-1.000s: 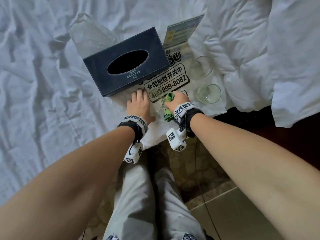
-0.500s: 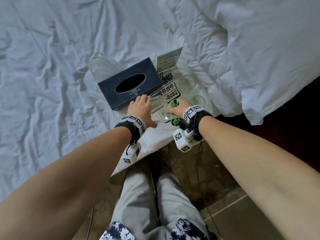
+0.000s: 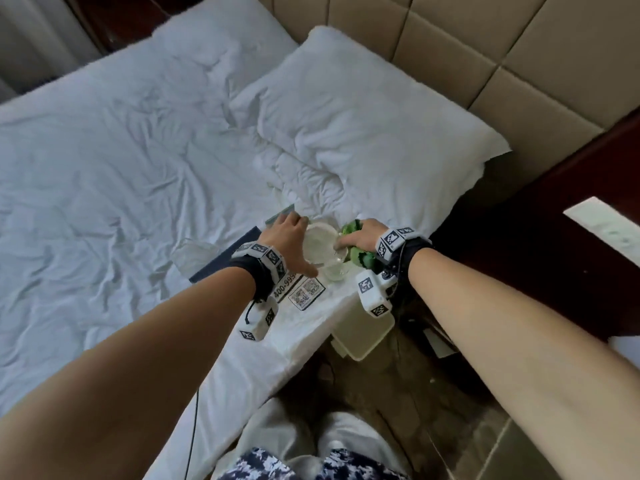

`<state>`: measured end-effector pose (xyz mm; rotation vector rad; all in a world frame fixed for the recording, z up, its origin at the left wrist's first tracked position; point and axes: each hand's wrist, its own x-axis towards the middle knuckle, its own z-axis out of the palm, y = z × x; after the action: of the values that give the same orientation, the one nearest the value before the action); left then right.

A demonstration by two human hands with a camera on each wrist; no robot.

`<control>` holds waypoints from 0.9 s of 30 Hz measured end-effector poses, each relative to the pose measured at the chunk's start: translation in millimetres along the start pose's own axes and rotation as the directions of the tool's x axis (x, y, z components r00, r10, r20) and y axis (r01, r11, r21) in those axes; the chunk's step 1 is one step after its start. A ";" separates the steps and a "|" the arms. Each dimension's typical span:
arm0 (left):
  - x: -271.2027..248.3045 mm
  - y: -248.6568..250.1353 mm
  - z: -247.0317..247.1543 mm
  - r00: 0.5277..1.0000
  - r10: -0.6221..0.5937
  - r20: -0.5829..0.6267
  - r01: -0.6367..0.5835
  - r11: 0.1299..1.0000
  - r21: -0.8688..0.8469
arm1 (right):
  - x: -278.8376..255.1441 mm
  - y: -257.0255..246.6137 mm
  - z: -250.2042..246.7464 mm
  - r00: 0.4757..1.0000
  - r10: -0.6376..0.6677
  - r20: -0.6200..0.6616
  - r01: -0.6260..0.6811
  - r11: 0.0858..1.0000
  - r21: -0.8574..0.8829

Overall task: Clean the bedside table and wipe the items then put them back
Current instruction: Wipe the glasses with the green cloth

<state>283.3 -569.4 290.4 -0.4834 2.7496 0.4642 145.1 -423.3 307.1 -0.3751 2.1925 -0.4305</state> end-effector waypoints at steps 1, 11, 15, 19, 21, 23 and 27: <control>0.1 7.7 -14.3 0.999 0.036 -0.003 -0.036 0.999 0.005 | -15.5 0.0 -11.6 0.999 0.008 -0.039 -0.007 1.000 0.020; -25.9 85.0 -118.0 0.970 0.243 0.003 -0.219 0.879 -0.423 | -166.8 15.9 -78.4 0.892 0.204 -0.403 -0.030 0.917 0.398; -47.3 121.4 -151.0 0.951 0.262 0.167 0.018 0.490 -0.871 | -227.1 27.8 -96.1 0.842 0.265 -0.470 -0.031 0.893 0.449; -75.7 171.3 -182.5 0.878 0.427 0.217 0.092 0.296 -0.951 | -289.6 44.0 -117.8 0.770 0.317 -0.554 -0.010 0.874 0.486; -87.7 199.1 -192.1 0.851 0.474 0.228 0.136 0.220 -0.966 | -318.5 53.6 -128.8 0.737 0.328 -0.591 0.001 0.874 0.486; -98.0 228.2 -197.0 0.821 0.522 0.230 0.149 0.193 -0.970 | -342.3 67.3 -139.0 0.708 0.331 -0.624 0.025 0.871 0.491; -117.0 285.1 -196.3 0.685 0.668 0.289 0.266 0.140 -0.954 | -386.6 97.5 -149.5 0.669 0.348 -0.657 0.065 0.853 0.518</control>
<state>233.7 -354.8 581.9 -0.0126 1.3107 2.1131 244.9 -151.9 619.6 0.3538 2.7130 -1.2100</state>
